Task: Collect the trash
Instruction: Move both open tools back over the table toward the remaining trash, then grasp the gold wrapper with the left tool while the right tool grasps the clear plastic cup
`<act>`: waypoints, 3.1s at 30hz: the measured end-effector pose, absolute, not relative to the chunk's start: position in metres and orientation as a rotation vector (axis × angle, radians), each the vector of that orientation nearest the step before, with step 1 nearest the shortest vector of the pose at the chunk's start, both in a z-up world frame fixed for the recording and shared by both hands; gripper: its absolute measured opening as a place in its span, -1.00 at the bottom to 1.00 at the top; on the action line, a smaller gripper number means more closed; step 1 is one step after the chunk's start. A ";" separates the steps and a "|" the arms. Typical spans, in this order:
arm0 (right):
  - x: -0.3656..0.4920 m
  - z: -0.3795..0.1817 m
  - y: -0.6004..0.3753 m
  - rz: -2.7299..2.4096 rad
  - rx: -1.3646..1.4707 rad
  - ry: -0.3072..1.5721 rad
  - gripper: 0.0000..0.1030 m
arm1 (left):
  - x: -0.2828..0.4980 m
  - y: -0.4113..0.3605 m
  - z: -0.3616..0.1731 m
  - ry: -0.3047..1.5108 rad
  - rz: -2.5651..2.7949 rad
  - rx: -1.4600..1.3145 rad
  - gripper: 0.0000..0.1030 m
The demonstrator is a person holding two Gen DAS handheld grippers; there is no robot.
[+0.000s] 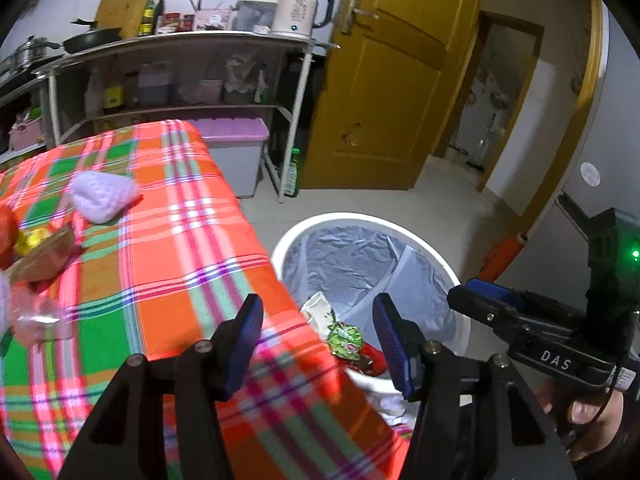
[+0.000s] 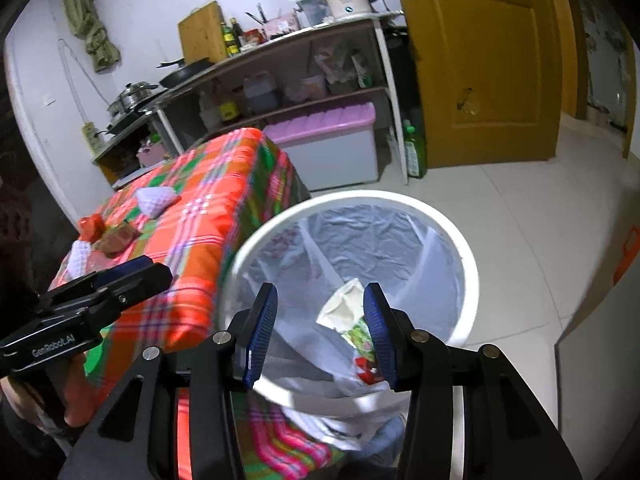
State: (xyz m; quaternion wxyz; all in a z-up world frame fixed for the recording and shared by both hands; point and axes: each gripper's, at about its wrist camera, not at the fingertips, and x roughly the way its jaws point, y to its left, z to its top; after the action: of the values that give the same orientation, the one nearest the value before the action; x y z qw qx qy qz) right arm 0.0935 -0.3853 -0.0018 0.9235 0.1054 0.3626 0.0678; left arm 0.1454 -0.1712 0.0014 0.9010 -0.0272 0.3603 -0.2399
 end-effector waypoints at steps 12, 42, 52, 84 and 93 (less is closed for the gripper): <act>0.074 0.017 -0.326 0.257 0.176 0.719 -0.11 | 0.107 -0.115 0.016 0.686 -0.377 -0.064 0.15; 0.086 0.015 -0.198 0.517 0.041 0.754 -0.11 | 0.072 0.039 0.002 0.653 -0.001 -0.205 0.15; 0.107 0.012 -0.160 0.593 -0.057 0.755 -0.10 | 0.083 0.061 -0.014 0.695 0.042 -0.242 0.15; 0.193 -0.025 -0.085 0.775 -0.295 0.842 -0.35 | 0.104 0.067 -0.033 0.757 0.030 -0.235 -0.33; 0.173 -0.018 -0.099 0.724 -0.225 0.826 -0.43 | 0.097 0.059 -0.031 0.756 0.015 -0.220 -0.55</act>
State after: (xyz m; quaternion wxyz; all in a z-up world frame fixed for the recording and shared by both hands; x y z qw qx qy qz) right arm 0.1730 -0.0993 -0.0180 0.8470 -0.1066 0.3917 0.3432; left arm 0.0970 0.0590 -0.0307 0.9234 -0.1074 0.3685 0.0071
